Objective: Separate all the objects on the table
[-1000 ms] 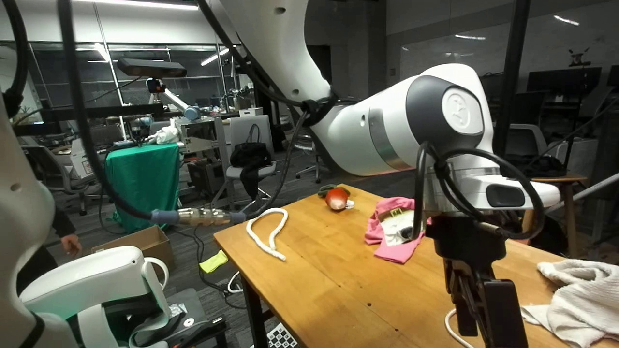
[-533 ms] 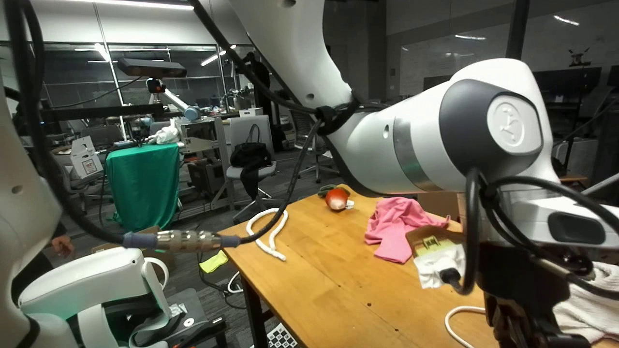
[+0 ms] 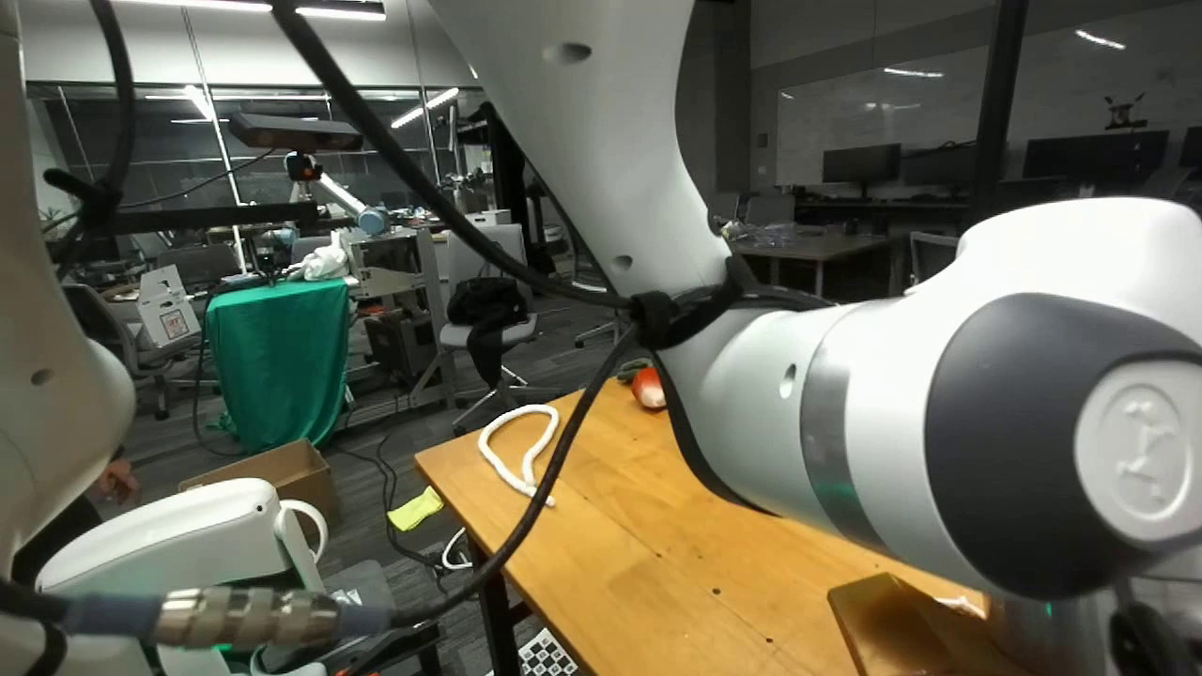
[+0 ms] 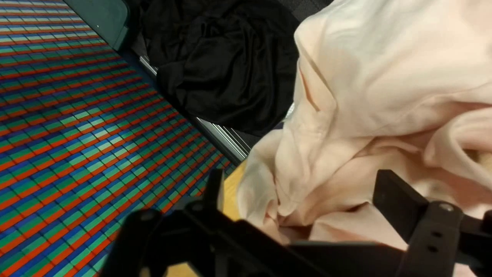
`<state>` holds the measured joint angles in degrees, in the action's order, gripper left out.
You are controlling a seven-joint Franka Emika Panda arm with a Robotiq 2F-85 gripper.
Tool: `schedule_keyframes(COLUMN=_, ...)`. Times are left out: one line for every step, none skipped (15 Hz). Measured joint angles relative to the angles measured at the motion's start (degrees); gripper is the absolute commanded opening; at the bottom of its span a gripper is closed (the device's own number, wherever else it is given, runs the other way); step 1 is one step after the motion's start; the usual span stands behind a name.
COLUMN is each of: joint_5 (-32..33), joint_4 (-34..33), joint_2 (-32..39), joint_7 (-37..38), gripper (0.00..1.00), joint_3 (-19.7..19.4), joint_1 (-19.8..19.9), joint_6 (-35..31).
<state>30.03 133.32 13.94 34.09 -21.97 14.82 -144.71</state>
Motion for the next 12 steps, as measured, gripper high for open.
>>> schedule_keyframes(joint_5=0.0, joint_4=0.0, joint_2=0.54, joint_7=-0.65, gripper=1.0, joint_3=-0.48, joint_1=0.06, joint_6=-0.82)
schedule_keyframes(joint_5=0.0, joint_4=0.0, joint_2=1.02, joint_7=-1.22, gripper=1.0, joint_3=-0.9, joint_1=0.06, joint_6=-1.44)
schedule_keyframes(joint_5=0.0, joint_4=0.0, joint_2=1.46, joint_7=-1.67, gripper=1.0, joint_3=-1.28, joint_1=0.06, joint_6=-2.16)
schedule_keyframes(joint_5=0.0, joint_4=0.0, joint_2=1.86, joint_7=-2.01, gripper=1.0, joint_3=-1.61, joint_1=0.06, joint_6=-2.95)
schedule_keyframes(joint_5=-0.19, joint_4=-0.2, joint_2=2.23, joint_7=-2.32, gripper=1.0, joint_3=-1.73, joint_1=0.06, joint_6=-3.4)
schedule_keyframes(joint_5=-1.13, joint_4=-0.92, joint_2=2.61, joint_7=-2.7, gripper=1.0, joint_3=-1.53, joint_1=-0.17, joint_6=-3.42)
schedule_keyframes(joint_5=-2.55, joint_4=-2.21, joint_2=3.01, joint_7=-3.28, gripper=0.75, joint_3=-1.17, joint_1=-0.66, joint_6=-3.23)
schedule_keyframes(joint_5=-3.93, joint_4=-3.65, joint_2=3.44, joint_7=-3.8, gripper=0.74, joint_3=-0.72, joint_1=-1.22, joint_6=-3.03)
schedule_keyframes(joint_5=-5.04, joint_4=-5.09, joint_2=3.95, joint_7=-4.18, gripper=0.66, joint_3=-0.37, joint_1=-1.79, joint_6=-2.96)
schedule_keyframes(joint_5=-5.94, joint_4=-6.24, joint_2=4.43, joint_7=-4.46, gripper=0.58, joint_3=-0.18, joint_1=-2.3, joint_6=-2.95)
schedule_keyframes(joint_5=-6.72, joint_4=-7.2, joint_2=4.87, joint_7=-4.79, gripper=0.49, joint_3=-0.08, joint_1=-2.71, joint_6=-2.95)
schedule_keyframes(joint_5=-7.22, joint_4=-8.0, joint_2=5.31, joint_7=-5.06, gripper=0.42, joint_3=-0.05, joint_1=-2.99, joint_6=-2.95)
